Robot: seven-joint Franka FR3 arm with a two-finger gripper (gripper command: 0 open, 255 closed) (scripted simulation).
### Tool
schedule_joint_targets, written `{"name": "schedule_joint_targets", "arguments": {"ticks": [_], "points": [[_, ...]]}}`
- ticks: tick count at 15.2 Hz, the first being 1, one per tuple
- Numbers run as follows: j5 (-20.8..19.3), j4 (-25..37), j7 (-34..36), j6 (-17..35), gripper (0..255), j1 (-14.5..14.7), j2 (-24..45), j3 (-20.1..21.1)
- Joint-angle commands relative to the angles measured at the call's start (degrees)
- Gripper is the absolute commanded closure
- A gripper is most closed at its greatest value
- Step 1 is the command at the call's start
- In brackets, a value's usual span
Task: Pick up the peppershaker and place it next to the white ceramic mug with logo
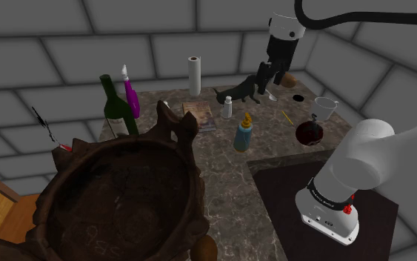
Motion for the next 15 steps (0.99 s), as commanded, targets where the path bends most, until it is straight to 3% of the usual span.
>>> {"name": "schedule_joint_targets", "arguments": {"ticks": [1,8,15], "points": [[0.0,0.0,0.0,0.0,0,0.0,0.0,0.0],[-2.8,0.7,-2.5,12.5,0,-1.3,13.3,-1.3],[-5.4,5.4,-4.3,22.9,0,-2.5,28.3,-2.3]]}}
